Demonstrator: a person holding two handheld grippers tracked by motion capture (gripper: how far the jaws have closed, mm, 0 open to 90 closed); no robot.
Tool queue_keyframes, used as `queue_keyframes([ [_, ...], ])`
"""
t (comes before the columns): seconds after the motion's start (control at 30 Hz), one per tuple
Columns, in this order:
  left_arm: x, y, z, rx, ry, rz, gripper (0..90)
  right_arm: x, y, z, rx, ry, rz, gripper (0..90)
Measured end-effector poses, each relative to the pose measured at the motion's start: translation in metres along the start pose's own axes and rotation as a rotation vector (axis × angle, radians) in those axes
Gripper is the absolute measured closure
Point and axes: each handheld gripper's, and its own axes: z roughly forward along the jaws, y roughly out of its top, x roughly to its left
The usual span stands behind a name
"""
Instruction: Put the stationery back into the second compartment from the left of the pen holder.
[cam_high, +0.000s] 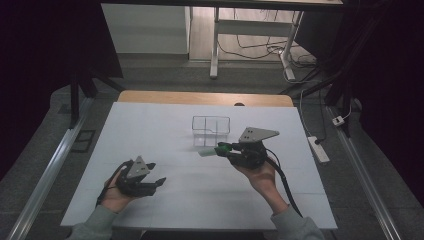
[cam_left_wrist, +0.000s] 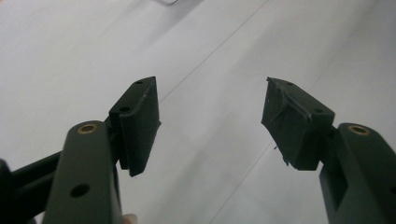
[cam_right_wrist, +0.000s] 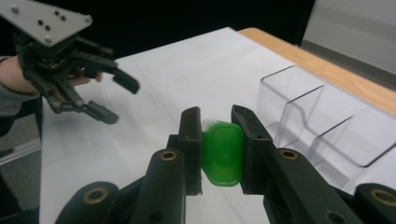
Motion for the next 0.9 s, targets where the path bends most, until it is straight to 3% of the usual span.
queue_keyframes([
  [0.13, 0.008, -0.014, -0.008, 0.004, 0.015, -0.049, 36.1, -0.01, 0.005, 0.0, -0.021, -0.01, 0.034, 73.5],
  [0.33, 0.014, -0.022, -0.009, 0.01, 0.019, -0.079, 35.7, -0.02, 0.02, 0.003, -0.018, -0.045, 0.018, 73.4],
  [0.6, 0.017, -0.023, -0.007, 0.014, 0.019, -0.087, 34.8, -0.035, 0.04, 0.007, -0.018, -0.095, 0.019, 73.4],
  [0.9, 0.016, -0.024, -0.002, 0.036, 0.008, -0.079, 33.8, -0.056, 0.044, 0.013, 0.03, -0.16, 0.039, 73.4],
])
